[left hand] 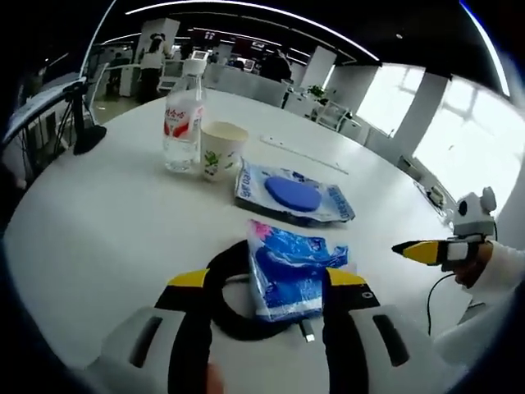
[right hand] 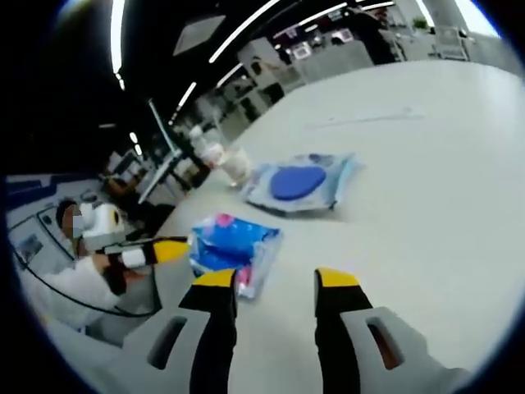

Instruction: Arrange the tabletop items into an orderly group along one side of the table until the central work area is clear of visible clutter.

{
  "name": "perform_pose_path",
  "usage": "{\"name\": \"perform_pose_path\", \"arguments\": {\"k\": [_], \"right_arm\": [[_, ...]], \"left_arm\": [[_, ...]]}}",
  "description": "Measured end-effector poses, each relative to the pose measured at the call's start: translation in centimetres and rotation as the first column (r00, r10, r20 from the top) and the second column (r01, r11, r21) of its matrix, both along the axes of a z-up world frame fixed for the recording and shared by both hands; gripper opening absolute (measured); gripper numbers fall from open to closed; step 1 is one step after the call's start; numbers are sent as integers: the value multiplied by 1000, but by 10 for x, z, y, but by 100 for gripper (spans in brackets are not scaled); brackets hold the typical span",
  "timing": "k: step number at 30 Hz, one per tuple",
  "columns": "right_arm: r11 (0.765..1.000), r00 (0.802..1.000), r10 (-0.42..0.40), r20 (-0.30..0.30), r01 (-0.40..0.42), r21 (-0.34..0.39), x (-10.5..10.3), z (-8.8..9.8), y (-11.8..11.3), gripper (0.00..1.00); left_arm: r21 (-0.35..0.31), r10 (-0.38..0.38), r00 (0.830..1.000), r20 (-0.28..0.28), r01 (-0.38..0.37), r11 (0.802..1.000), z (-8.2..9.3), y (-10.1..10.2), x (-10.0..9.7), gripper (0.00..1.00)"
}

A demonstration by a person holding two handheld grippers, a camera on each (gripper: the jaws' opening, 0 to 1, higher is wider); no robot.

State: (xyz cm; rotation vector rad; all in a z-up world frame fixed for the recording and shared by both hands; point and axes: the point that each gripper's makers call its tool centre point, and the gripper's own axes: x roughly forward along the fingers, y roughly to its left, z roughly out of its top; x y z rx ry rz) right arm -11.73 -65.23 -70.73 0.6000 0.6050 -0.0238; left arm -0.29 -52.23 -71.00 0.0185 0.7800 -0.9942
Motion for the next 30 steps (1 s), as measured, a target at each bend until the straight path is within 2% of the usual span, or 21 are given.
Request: {"name": "perform_pose_path", "arguments": {"k": [11,14,18,20,22,24,27,30], "right_arm": [[988,987,155,-53,-155,7,34,-23,40,33],[983,979,185,-91,-186,-4,37,-35,46,32],[978,971,207,-117,-208,1,41,-45,49,32],[977,969,212,-124,-213,1,44,-48,51,31],[976,967,214,-142,-217,-11,45,-53,49,26],[977,967,212,-143,-213,8,46,-54,48,21],[977,966,214,-142,-211,35,45,-58,49,20],[978,966,207,-154,-204,38,44,-61,47,10]], "left_arm": [[44,-51,999,3,51,998,-11,-1,-4,26],[84,-59,998,18,57,995,-16,3,-2,13],[64,-40,999,-7,41,997,-17,3,-1,12],[89,-49,999,-1,49,995,-20,5,-1,12],[94,-51,999,-4,51,994,-22,5,-2,9],[94,-41,999,-12,42,995,-22,5,-2,7],[92,-33,999,-20,34,995,-23,5,-1,5],[99,-30,999,-26,32,995,-24,6,-2,3]]}}
